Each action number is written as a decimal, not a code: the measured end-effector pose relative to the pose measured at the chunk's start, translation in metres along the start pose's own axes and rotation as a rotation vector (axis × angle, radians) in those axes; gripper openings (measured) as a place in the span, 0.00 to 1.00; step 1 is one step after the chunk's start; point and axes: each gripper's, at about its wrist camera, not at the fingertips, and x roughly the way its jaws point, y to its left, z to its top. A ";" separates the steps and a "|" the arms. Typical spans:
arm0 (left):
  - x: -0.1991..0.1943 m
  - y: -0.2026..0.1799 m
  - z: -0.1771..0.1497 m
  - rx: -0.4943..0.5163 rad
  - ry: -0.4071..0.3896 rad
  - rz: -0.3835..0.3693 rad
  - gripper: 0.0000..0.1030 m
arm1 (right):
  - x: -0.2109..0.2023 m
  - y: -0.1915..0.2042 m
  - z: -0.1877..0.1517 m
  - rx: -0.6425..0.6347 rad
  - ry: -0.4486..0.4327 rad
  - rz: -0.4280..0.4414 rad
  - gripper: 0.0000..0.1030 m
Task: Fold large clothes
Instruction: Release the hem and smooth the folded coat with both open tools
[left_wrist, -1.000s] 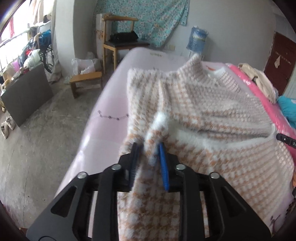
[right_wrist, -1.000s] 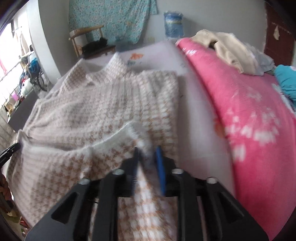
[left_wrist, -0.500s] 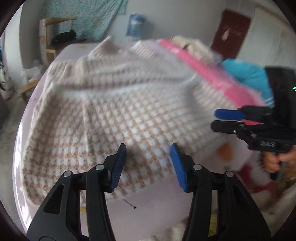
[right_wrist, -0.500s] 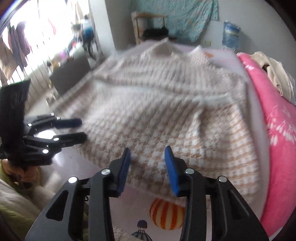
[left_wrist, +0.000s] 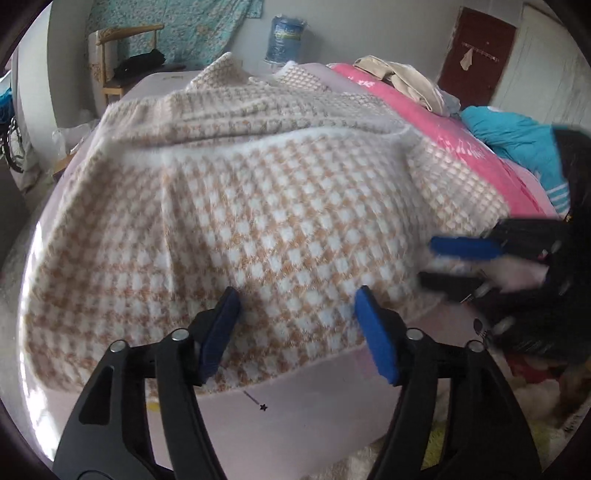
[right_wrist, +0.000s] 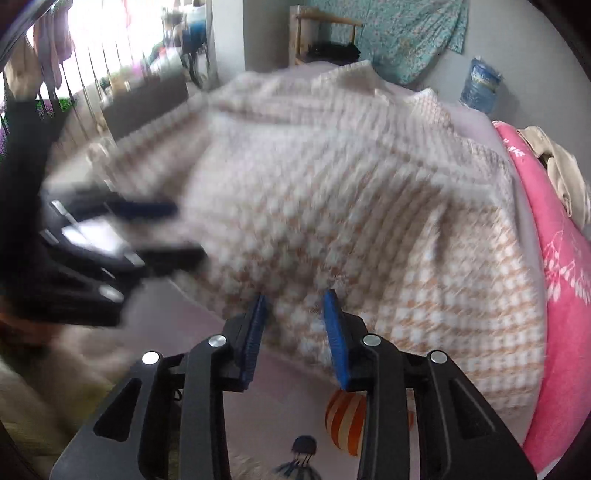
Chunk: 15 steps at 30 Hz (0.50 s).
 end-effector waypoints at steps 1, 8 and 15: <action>-0.002 -0.001 0.002 0.005 0.004 0.008 0.62 | -0.002 0.000 0.001 0.001 -0.002 -0.002 0.32; -0.010 0.018 -0.008 -0.019 0.007 0.085 0.79 | -0.014 -0.016 -0.005 0.060 0.023 -0.042 0.32; -0.027 0.039 -0.001 -0.080 -0.052 0.106 0.80 | -0.033 -0.043 -0.014 0.143 0.005 -0.074 0.33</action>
